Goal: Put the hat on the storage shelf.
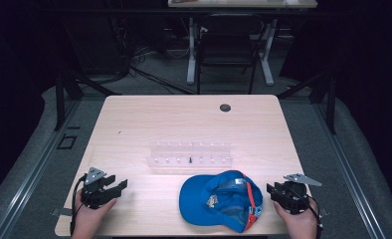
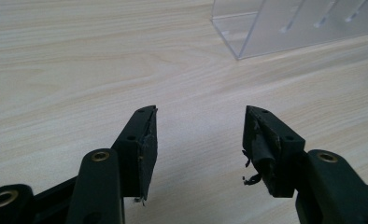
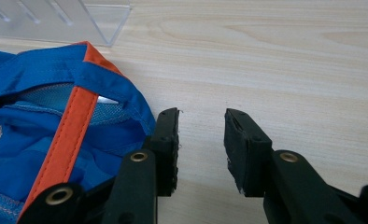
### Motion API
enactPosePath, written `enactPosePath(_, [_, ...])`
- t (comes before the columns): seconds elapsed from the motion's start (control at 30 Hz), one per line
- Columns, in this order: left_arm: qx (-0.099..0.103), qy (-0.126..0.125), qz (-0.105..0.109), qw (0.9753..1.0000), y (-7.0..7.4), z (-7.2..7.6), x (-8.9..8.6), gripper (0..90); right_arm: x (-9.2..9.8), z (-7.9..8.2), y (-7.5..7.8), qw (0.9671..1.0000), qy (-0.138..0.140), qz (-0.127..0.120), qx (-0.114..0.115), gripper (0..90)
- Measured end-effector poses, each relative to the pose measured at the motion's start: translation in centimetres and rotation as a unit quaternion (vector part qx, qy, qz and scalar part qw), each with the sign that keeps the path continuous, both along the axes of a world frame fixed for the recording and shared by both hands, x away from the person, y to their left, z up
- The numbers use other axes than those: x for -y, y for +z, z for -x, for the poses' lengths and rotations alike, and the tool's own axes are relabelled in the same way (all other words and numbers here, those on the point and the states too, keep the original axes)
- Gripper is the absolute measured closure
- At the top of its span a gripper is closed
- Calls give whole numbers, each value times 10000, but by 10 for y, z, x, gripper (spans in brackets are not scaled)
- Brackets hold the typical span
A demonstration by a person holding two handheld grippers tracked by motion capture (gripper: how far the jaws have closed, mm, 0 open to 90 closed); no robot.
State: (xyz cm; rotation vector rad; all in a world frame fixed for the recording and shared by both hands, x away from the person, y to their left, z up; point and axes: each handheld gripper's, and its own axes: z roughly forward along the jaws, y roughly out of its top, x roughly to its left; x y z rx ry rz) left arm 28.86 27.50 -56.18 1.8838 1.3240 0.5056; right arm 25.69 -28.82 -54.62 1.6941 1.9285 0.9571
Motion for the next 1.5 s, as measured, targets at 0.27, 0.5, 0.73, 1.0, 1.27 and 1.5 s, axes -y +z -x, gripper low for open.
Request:
enactPosePath(0.27, [-21,13,-9,10000,1,1,1,454,-2,0,5,9993,100,-67,-359,641])
enactPosePath(0.5, [30,48,35,10000,1,4,-1,454,-7,-3,14,9981,219,1,-583,625])
enactPosePath(0.73, [20,4,25,10000,1,4,1,454,-10,-12,25,9924,522,22,-1112,635])
enactPosePath(1.0, [13,-62,11,10000,0,5,4,454,-5,-24,27,9832,529,-163,-1740,625])
enactPosePath(1.27, [-14,-82,-6,10000,0,4,4,454,-11,-33,23,9738,622,-149,-2180,607])
enactPosePath(1.5, [-28,-89,-8,10000,0,4,4,454,-17,-42,15,9669,503,-102,-2500,617])
